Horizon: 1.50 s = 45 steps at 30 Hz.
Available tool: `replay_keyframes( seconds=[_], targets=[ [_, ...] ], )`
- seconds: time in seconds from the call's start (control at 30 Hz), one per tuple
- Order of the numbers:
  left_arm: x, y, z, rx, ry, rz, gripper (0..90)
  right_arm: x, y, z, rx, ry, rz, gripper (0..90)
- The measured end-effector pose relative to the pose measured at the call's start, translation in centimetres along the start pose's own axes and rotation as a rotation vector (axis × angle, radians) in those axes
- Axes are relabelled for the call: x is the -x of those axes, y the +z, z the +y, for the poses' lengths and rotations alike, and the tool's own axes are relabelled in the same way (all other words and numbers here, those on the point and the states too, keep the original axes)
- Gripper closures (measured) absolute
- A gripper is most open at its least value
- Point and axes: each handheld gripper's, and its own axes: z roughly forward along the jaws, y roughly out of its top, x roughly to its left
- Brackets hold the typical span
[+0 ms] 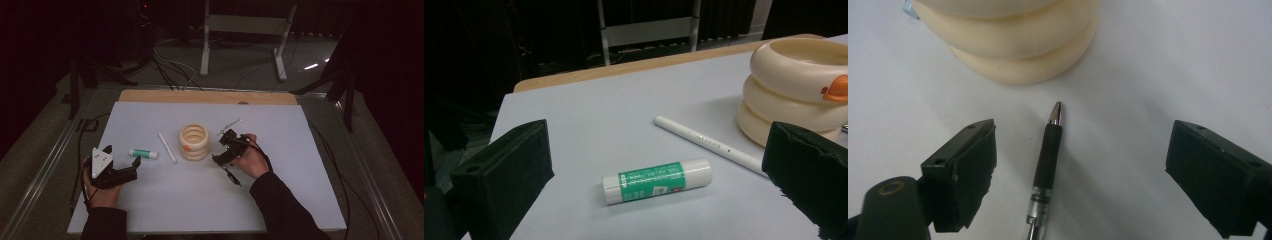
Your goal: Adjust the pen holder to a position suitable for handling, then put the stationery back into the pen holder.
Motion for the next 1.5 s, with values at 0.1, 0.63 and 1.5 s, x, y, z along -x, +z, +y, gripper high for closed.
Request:
replay_keyframes(
  seconds=[0.1, 0.63, 1.5],
  targets=[
    [0.0, 0.0, 0.0, -0.002, -0.002, 0.0, 0.3, -0.1, 0.1, 0.0, -0.005, -0.003, 0.002, 12.8],
    [0.1, 0.1, -0.1, -0.005, 0.0, -0.001, 0.3, -0.5, 0.5, 0.0, -0.051, -0.009, 0.007, 10.9],
    [0.1, -0.1, -0.2, -0.012, 0.003, 0.002, 0.3, -1.9, 2.0, -0.5, -0.208, -0.031, -0.012, 80.3]
  ],
)
